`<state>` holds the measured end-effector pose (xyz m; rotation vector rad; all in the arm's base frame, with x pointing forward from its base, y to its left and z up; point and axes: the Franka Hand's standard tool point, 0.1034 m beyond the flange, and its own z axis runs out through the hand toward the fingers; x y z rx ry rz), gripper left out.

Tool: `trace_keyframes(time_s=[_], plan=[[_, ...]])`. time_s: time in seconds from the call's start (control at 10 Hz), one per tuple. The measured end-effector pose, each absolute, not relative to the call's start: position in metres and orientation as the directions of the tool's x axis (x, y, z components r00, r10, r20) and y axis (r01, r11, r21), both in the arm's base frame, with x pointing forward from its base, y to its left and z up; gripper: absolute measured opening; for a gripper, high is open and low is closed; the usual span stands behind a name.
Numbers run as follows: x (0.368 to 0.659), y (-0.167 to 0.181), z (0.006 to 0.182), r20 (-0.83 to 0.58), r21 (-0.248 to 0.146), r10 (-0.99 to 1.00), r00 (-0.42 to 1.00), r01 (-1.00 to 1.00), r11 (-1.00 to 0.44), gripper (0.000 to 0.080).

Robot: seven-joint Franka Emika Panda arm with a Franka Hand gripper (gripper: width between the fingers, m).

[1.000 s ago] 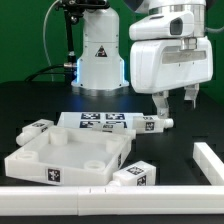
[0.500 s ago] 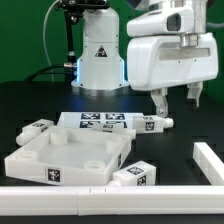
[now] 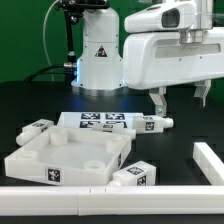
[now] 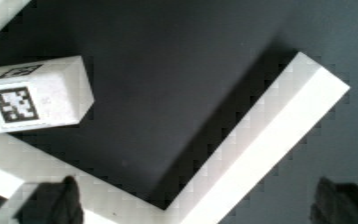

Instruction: Assemble square table

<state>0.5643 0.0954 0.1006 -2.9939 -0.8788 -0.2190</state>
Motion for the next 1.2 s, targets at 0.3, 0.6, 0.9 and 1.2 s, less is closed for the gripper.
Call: trace_keyframes(time_s=[0.3,0.6,0.9,1.2], plan=[[0.588,0.075,0.088,0.094,0.006,0.452,0.887,0.454,-0.891,0.0650],[0.605,0.073,0.083,0.016,-0.039,0.328,0.945,0.328,-0.944,0.0650],[0.604,0.072,0.082,0.013,-0.040,0.328,0.945,0.328,-0.944,0.0650],[0.619,0.061,0.075,0.085,-0.048,0.185,0.979,0.189,-0.981,0.0650]])
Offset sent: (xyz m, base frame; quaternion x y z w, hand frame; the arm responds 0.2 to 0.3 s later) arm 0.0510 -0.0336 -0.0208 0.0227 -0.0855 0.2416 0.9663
